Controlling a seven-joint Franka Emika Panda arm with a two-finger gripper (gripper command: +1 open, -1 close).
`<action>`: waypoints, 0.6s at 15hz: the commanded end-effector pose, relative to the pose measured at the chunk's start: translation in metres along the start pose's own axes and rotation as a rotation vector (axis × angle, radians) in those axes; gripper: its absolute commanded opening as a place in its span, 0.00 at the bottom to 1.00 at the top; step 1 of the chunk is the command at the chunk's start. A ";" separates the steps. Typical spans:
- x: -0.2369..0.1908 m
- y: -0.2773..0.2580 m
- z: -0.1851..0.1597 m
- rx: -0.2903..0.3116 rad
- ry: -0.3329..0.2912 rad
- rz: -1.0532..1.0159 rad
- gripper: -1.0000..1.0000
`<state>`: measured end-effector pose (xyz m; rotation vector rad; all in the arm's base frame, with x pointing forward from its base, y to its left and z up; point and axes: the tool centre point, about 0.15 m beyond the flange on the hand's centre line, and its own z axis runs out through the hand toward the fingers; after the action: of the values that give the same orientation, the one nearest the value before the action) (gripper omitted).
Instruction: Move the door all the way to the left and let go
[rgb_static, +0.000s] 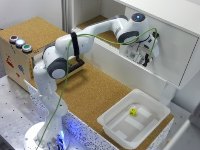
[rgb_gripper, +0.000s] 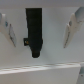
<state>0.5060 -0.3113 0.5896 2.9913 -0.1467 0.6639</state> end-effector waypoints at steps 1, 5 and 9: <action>0.011 0.011 -0.006 0.096 -0.043 -0.014 1.00; 0.011 -0.006 -0.005 -0.006 0.030 -0.012 1.00; 0.021 0.005 -0.001 -0.087 0.068 0.023 1.00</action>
<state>0.5142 -0.3092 0.5971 2.9685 -0.1530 0.7042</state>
